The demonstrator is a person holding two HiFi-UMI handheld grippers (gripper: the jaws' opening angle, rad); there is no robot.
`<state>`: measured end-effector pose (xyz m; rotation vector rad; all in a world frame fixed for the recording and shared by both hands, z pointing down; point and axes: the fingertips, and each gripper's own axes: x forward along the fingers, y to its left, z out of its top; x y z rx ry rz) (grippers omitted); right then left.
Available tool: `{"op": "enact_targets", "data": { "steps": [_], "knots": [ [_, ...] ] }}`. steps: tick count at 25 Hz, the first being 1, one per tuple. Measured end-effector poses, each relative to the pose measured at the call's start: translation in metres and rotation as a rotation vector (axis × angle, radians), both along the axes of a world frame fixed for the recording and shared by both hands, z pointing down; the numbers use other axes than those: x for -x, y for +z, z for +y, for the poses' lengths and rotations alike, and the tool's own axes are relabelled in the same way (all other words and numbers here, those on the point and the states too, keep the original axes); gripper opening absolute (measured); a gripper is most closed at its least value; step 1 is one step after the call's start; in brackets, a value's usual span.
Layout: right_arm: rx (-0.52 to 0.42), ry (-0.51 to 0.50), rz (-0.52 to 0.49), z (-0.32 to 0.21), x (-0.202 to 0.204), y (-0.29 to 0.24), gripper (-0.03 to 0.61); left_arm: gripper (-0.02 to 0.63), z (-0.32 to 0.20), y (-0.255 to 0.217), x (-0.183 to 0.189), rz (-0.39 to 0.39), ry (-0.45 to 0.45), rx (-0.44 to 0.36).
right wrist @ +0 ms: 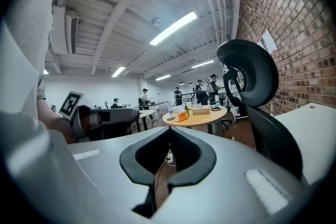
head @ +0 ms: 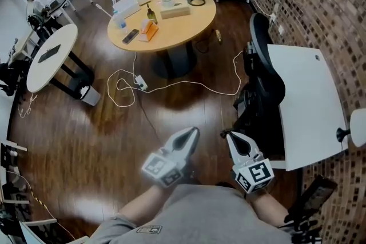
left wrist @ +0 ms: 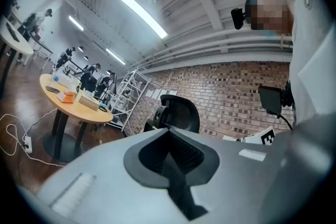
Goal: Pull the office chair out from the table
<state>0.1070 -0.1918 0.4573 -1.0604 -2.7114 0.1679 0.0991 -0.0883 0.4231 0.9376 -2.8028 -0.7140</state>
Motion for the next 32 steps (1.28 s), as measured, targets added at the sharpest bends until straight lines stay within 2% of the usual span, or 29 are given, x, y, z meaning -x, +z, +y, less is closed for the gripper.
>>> {"op": "enact_targets", "data": {
  "steps": [5, 9, 18, 24, 32],
  "knots": [
    [-0.006, 0.089, 0.005, 0.038, 0.035, -0.003, 0.003, 0.002, 0.043, 0.005, 0.04, 0.001, 0.072, -0.004],
    [-0.03, 0.158, 0.026, 0.051, 0.058, 0.006, 0.003, 0.002, 0.056, 0.014, 0.074, 0.029, 0.148, -0.014],
    [-0.025, 0.302, 0.048, 0.037, 0.127, 0.033, 0.003, 0.002, 0.015, 0.023, 0.147, 0.025, 0.405, 0.025],
    [-0.036, 0.395, 0.024, 0.018, 0.168, 0.022, 0.003, 0.002, -0.014, 0.03, 0.196, 0.02, 0.579, 0.053],
    [-0.049, 0.629, 0.068, 0.001, 0.203, 0.028, 0.003, 0.002, -0.052, 0.038, 0.262, 0.016, 0.809, 0.09]
  ]
}}
